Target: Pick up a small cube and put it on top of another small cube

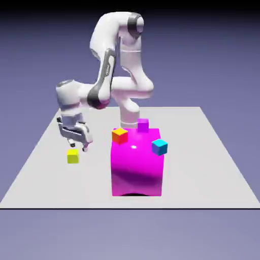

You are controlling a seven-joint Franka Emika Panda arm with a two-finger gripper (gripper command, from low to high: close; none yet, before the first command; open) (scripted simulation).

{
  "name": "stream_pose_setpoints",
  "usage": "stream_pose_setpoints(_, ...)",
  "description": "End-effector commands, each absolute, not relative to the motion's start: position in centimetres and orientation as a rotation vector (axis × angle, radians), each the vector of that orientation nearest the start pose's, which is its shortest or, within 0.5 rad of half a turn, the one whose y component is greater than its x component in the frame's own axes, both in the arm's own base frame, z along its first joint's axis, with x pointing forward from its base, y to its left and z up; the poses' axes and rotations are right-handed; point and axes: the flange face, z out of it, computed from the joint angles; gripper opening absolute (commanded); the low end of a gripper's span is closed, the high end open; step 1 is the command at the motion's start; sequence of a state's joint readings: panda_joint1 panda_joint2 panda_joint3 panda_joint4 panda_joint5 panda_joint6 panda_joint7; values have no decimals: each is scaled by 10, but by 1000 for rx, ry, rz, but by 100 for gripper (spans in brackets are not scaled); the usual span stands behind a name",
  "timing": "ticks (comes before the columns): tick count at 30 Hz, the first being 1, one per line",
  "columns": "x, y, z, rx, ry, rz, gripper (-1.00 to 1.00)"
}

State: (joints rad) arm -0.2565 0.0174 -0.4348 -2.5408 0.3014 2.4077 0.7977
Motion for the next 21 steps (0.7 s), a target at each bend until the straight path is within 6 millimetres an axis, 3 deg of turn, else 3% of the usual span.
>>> stream_pose_setpoints(1,325,-295,243,-1842,2314,302,0)
stream_pose_setpoints(6,251,-354,196,-1430,2521,620,0)
stream_pose_setpoints(9,207,-378,177,-1194,2592,758,0)
stream_pose_setpoints(10,207,-378,177,-1194,2592,758,0)
stream_pose_setpoints(14,205,-352,115,-1194,2592,758,0)
stream_pose_setpoints(15,205,-352,115,-1194,2592,758,-100)
stream_pose_setpoints(16,205,-352,115,-1194,2592,758,-100)
stream_pose_setpoints(19,208,-374,165,-1196,2590,757,-100)
stream_pose_setpoints(20,215,-376,180,-1217,2577,764,-100)
stream_pose_setpoints(21,241,-366,191,-1302,2523,786,-100)
